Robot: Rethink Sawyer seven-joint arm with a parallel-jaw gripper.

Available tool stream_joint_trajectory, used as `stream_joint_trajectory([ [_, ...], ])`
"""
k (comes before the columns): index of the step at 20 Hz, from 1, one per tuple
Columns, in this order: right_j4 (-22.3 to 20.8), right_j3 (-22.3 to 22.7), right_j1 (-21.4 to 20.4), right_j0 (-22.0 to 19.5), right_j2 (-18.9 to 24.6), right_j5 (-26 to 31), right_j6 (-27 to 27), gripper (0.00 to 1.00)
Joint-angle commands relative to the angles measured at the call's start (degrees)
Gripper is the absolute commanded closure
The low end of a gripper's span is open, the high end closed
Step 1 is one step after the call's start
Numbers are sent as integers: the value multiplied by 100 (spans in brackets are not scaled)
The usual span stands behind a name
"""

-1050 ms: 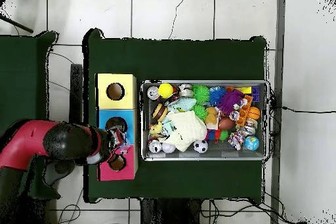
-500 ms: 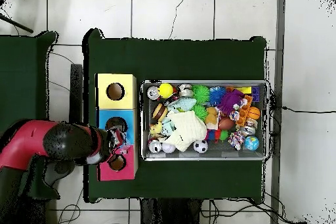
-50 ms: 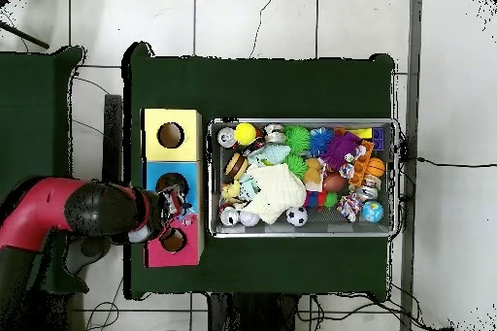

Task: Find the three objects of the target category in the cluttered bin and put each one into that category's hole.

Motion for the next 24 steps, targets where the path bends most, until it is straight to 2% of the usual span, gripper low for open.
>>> stream_joint_trajectory([
  [1, 388, 60, 372, -49, 567, -63, 1652, 0],
  [12, 419, -94, 426, -139, 531, -50, 1744, 0],
  [16, 424, -273, 517, -236, 498, -7, 1858, 0],
  [24, 467, -310, 562, -276, 448, 88, 1870, 0],
])
